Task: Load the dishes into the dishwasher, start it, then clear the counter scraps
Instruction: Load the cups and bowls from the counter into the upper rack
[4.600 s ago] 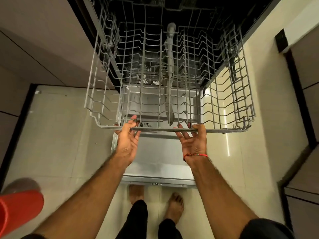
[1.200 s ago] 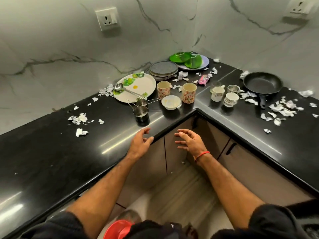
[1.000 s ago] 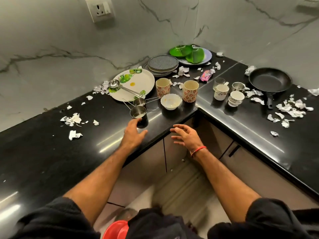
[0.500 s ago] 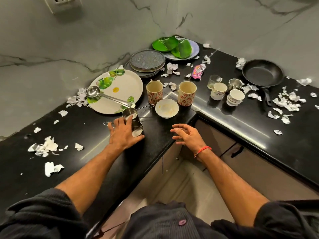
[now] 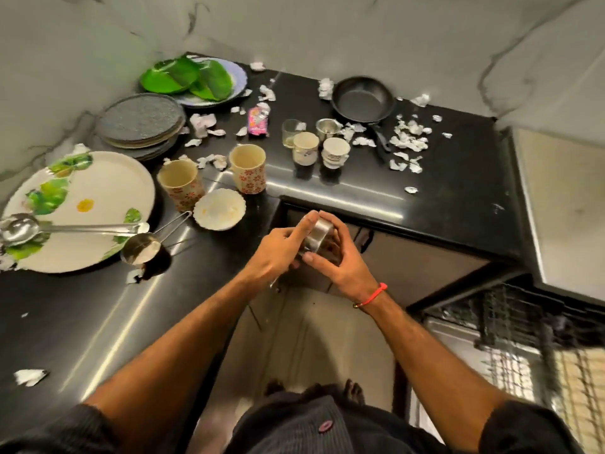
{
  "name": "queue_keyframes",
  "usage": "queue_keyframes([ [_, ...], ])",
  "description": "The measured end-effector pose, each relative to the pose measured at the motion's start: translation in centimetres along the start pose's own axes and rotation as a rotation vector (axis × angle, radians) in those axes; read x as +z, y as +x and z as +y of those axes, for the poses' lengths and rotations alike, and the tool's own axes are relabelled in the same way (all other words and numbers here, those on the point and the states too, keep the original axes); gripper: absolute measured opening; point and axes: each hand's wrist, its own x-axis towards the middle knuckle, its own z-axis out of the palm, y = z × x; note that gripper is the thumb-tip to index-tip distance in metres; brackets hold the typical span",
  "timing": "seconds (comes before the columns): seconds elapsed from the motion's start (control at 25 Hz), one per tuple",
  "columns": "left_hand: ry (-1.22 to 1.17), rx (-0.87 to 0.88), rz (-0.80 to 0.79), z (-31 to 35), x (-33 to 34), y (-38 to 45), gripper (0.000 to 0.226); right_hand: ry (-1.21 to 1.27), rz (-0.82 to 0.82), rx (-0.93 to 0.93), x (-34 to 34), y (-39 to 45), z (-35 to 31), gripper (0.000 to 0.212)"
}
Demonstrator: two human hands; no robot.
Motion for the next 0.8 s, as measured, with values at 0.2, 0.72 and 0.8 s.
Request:
queue_keyframes([
  [0.2, 0.030, 0.108, -0.207, 3.4, 8.7, 1.9, 0.059, 0.131, 0.514, -0.003, -8.0, -4.2, -0.4, 0.057],
  [0.72, 0.134, 0.221, -0.587, 10.0, 39.2, 2.5, 0.043, 0.176, 0.955, 0.020, -31.1, -20.9, 2.1, 0.039],
  [0.8, 0.193, 0.201, -0.636, 10.7, 44.7, 2.2, 0.058, 0.174, 0.976, 0.061, -35.4, -24.4, 2.4, 0.045],
])
